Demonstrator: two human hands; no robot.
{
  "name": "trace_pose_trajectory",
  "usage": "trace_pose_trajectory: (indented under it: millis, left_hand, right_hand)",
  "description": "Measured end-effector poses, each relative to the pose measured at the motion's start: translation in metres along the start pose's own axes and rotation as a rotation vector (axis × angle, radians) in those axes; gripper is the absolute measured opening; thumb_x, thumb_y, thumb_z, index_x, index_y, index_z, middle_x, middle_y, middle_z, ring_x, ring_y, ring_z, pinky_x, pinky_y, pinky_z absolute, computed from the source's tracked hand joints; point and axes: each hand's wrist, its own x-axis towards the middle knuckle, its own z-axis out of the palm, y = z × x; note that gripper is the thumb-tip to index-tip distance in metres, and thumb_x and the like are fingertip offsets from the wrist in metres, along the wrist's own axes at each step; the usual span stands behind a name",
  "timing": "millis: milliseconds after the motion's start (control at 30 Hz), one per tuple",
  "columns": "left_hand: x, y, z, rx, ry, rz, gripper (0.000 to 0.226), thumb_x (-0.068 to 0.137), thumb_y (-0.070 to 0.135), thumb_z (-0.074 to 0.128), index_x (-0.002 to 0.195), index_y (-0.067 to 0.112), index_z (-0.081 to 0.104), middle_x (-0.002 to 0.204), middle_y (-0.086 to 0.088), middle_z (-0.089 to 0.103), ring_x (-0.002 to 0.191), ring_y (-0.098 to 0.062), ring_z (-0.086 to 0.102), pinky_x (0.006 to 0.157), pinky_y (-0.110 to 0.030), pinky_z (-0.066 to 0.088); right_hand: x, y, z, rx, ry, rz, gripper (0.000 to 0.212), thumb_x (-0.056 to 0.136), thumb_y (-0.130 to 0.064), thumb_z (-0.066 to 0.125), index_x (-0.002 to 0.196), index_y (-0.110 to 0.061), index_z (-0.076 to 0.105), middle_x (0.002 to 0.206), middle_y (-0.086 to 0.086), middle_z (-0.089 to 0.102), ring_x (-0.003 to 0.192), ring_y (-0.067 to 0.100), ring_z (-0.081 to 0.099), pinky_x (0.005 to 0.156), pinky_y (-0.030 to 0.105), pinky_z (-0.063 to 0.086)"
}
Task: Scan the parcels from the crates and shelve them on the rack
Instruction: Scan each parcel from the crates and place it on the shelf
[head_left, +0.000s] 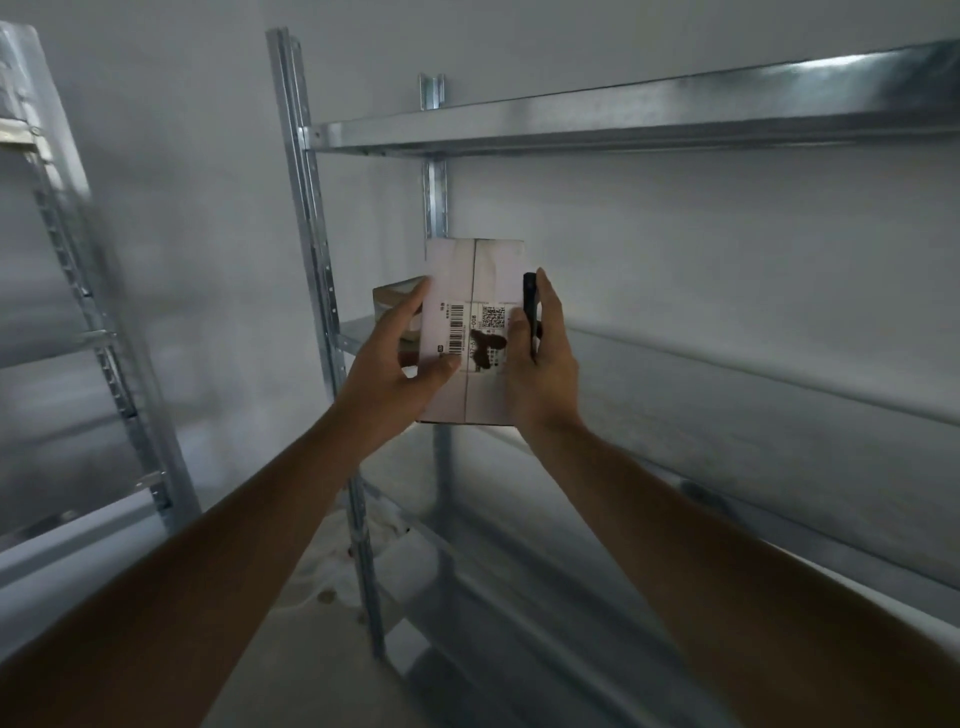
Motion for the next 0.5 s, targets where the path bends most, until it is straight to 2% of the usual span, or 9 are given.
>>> trace_pose_trajectory:
  millis: [67, 167, 233, 300, 367, 400, 467, 500]
  left_hand:
    - [0.023, -0.027, -0.014, -0.033, -0.04, 0.015, 0.085, 0.094, 0.014, 0.076, 0.158, 0.046, 0.03, 0.138, 0.021, 0.052, 0.12, -0.008, 0.064, 0.085, -0.017, 0.058]
    - [0.058, -0.064, -0.034, -0.086, -0.109, 0.033, 0.084, 0.093, 0.013, 0.076, 0.154, 0.049, 0.031, 0.142, 0.013, 0.053, 0.119, -0.001, 0.063, 0.084, -0.014, 0.056]
    - [0.081, -0.086, -0.047, -0.106, -0.156, 0.044, 0.082, 0.093, 0.012, 0.076, 0.153, 0.049, 0.032, 0.148, 0.006, 0.051, 0.121, -0.001, 0.063, 0.085, -0.014, 0.056]
    - [0.103, -0.105, -0.057, -0.14, -0.211, 0.04, 0.081, 0.094, 0.011, 0.075, 0.152, 0.049, 0.035, 0.15, 0.003, 0.05, 0.123, -0.009, 0.064, 0.09, -0.018, 0.057]
    - [0.125, -0.12, -0.062, -0.175, -0.265, 0.028, 0.08, 0.093, 0.011, 0.075, 0.153, 0.047, 0.038, 0.154, 0.002, 0.049, 0.131, -0.017, 0.062, 0.1, -0.029, 0.057]
    - [0.135, -0.126, -0.064, -0.174, -0.286, 0.025, 0.079, 0.094, 0.012, 0.076, 0.155, 0.046, 0.04, 0.159, 0.001, 0.046, 0.137, -0.018, 0.057, 0.107, -0.035, 0.054]
    - [0.155, -0.138, -0.064, -0.166, -0.324, 0.022, 0.079, 0.094, 0.013, 0.076, 0.158, 0.044, 0.04, 0.165, 0.001, 0.041, 0.144, -0.014, 0.049, 0.116, -0.04, 0.047]
    - [0.164, -0.144, -0.063, -0.176, -0.346, 0.016, 0.079, 0.095, 0.013, 0.076, 0.158, 0.044, 0.039, 0.163, 0.002, 0.042, 0.141, -0.01, 0.051, 0.115, -0.04, 0.048]
  right_hand:
    - [0.013, 0.01, 0.027, -0.017, 0.043, 0.022, 0.054, 0.115, -0.034, 0.042, 0.167, -0.032, 0.027, 0.115, -0.03, 0.056, 0.089, -0.031, 0.056, 0.073, -0.005, 0.04]
    - [0.032, 0.021, 0.067, -0.048, 0.099, 0.068, 0.055, 0.115, -0.037, 0.042, 0.167, -0.035, 0.027, 0.122, -0.018, 0.059, 0.097, -0.009, 0.064, 0.075, -0.001, 0.043]
    - [0.044, 0.027, 0.09, -0.084, 0.138, 0.094, 0.054, 0.115, -0.036, 0.043, 0.167, -0.035, 0.028, 0.123, -0.017, 0.06, 0.094, -0.013, 0.063, 0.073, -0.004, 0.042]
    - [0.057, 0.031, 0.108, -0.11, 0.184, 0.127, 0.055, 0.114, -0.037, 0.044, 0.167, -0.036, 0.029, 0.128, -0.014, 0.064, 0.097, -0.012, 0.064, 0.078, -0.001, 0.045]
    - [0.07, 0.037, 0.123, -0.131, 0.226, 0.167, 0.054, 0.114, -0.04, 0.044, 0.166, -0.04, 0.029, 0.138, -0.006, 0.067, 0.114, 0.007, 0.067, 0.092, 0.018, 0.05]
    - [0.076, 0.041, 0.128, -0.141, 0.244, 0.182, 0.054, 0.113, -0.041, 0.044, 0.165, -0.041, 0.029, 0.141, -0.004, 0.067, 0.119, 0.013, 0.066, 0.095, 0.023, 0.049]
    - [0.088, 0.048, 0.137, -0.15, 0.274, 0.22, 0.053, 0.113, -0.04, 0.045, 0.164, -0.042, 0.03, 0.143, -0.004, 0.066, 0.121, 0.013, 0.064, 0.093, 0.023, 0.046]
    - [0.094, 0.051, 0.14, -0.154, 0.286, 0.241, 0.053, 0.113, -0.04, 0.045, 0.164, -0.043, 0.03, 0.144, -0.004, 0.065, 0.122, 0.013, 0.063, 0.092, 0.023, 0.047]
